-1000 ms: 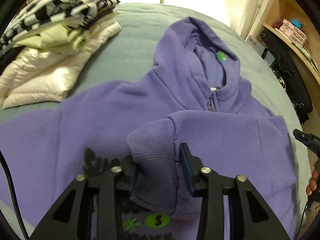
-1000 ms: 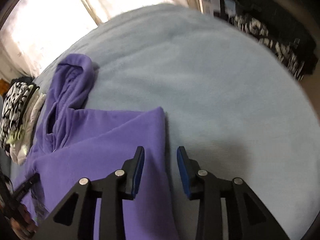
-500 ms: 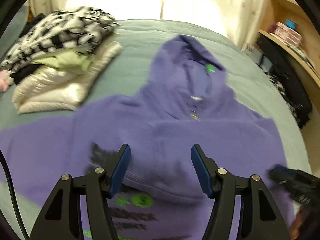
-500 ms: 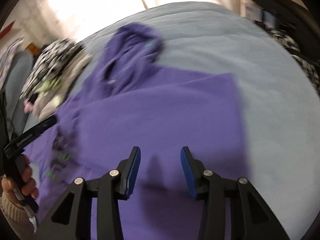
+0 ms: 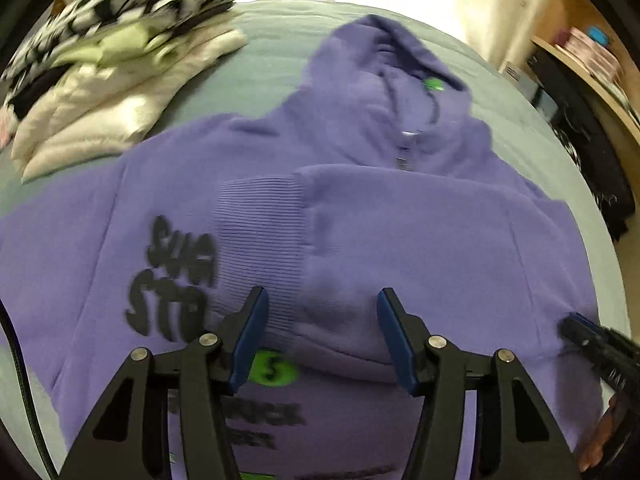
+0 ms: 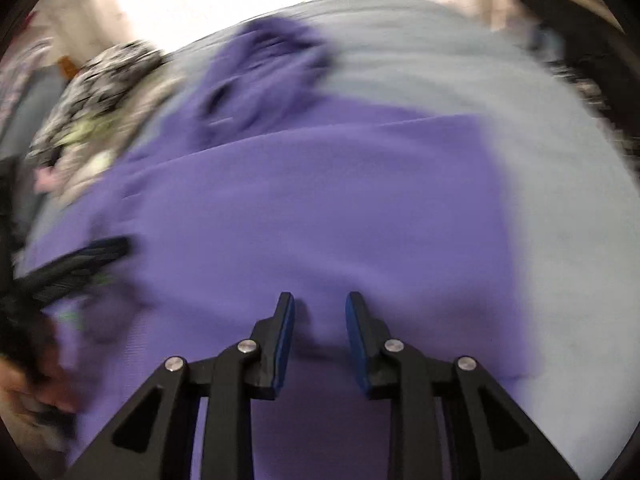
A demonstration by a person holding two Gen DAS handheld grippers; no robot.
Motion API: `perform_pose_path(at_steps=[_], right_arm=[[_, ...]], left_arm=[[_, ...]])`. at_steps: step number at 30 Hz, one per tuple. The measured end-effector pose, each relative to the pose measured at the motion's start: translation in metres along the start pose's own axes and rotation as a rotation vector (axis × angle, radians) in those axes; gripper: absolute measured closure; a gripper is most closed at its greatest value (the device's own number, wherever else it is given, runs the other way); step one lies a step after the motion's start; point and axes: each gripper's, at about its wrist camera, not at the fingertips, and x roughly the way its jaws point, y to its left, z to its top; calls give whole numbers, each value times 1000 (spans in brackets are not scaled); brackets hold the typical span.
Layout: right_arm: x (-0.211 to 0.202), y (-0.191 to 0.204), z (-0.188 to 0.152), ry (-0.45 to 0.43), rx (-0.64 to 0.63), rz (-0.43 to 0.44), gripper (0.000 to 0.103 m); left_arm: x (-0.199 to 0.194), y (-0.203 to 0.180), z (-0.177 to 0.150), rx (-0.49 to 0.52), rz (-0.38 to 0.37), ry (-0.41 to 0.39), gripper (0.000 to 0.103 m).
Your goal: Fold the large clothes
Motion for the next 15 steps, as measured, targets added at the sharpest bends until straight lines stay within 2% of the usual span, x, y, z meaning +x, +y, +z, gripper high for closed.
perform_pose_path(at_steps=[2, 4, 6, 12, 15], right_arm=[[-4, -37, -2, 4, 121, 56, 91], [-10, -55, -7, -2, 182, 76, 96], [-15, -62, -12, -12, 212, 96, 96], [-8, -39, -15, -7, 148, -4, 91], [-7, -37, -17, -6, 140, -4, 88]], left_arm=[[0, 12, 0, -30, -28, 1, 52], [-1, 18, 1, -40, -31, -4, 52], [-1, 20, 1, -44, -32, -7, 52], [-6, 12, -2, -26, 6, -27, 52], [-13, 10, -5, -32, 3, -65, 52]])
